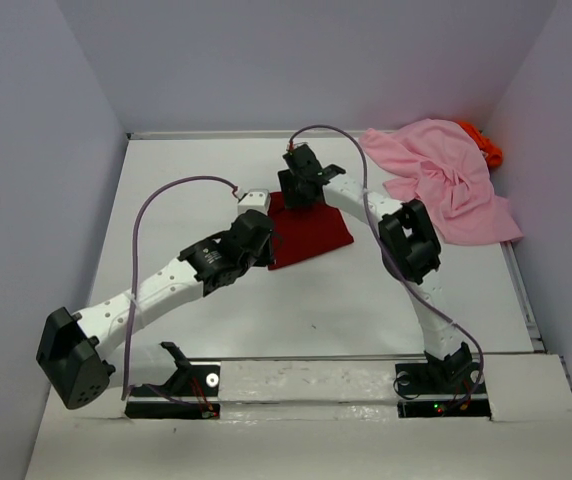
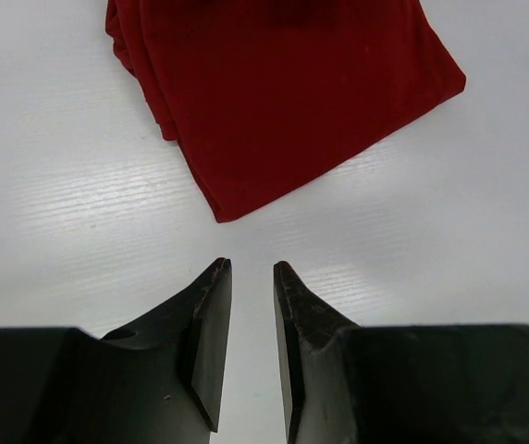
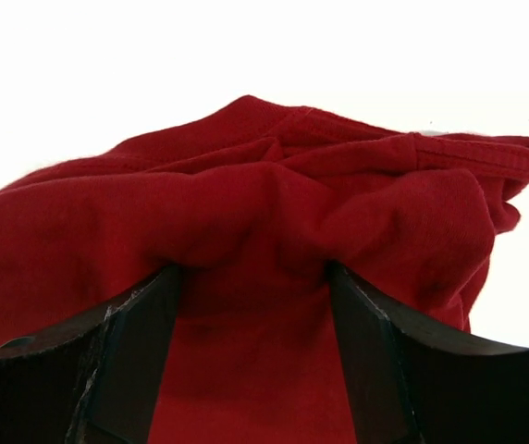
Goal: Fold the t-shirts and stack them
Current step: Fold the tshirt
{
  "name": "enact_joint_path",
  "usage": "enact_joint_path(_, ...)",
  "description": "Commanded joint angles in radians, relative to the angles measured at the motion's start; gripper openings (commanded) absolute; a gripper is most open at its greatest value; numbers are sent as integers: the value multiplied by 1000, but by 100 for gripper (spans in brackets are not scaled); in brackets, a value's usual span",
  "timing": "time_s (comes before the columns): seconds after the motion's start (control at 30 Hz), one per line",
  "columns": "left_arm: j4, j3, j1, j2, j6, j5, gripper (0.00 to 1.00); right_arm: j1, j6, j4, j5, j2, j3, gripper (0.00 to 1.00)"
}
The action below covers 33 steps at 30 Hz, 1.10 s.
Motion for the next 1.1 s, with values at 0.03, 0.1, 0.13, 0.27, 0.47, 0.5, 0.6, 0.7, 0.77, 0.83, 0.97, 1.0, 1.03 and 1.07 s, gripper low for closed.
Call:
enact_joint_path(0.03,-9,12,-3,-46,2,-32,35,-5,-10,-19,-40,-94,28,71)
enact_joint_path(0.1,-15,20,-3,-50,5,-38,35,-5,-8,-25,-42,-94,35,71)
enact_joint_path(0.13,-18,23,-3,-52,7,-40,35,6,-7,-30,-43,-91,42,72)
enact_joint_path(0.27,-32,29,-3,-58,14,-59,35,30,-5,-42,-45,-73,71,72)
enact_joint_path(0.47,-30,26,-3,-50,10,-58,35,61,-2,-63,-56,-28,140,72)
enact_joint_path(0.5,-27,23,-3,-49,7,-53,35,70,0,-77,-57,-10,169,72)
enact_joint_path(0.6,-27,18,-3,-49,-1,-44,35,79,-2,-93,-63,16,210,72)
enact_joint_path(0.7,-23,11,-3,-53,1,-47,35,89,1,-113,-65,55,267,72)
enact_joint_path(0.77,-27,12,-1,-55,2,-52,35,98,10,-120,-71,75,287,72)
enact_joint_path(0.83,-34,15,-3,-55,4,-59,35,107,18,-120,-74,85,284,72)
enact_joint_path(0.97,-41,23,-3,-52,8,-67,35,116,26,-116,-77,101,275,72)
enact_joint_path(1.0,-41,26,-3,-49,10,-67,35,125,27,-111,-82,111,270,72)
enact_joint_path(1.03,-41,26,-3,-49,8,-67,35,125,30,-110,-82,119,269,72)
enact_joint_path(1.07,-41,26,-3,-47,8,-66,35,125,32,-107,-83,125,267,72)
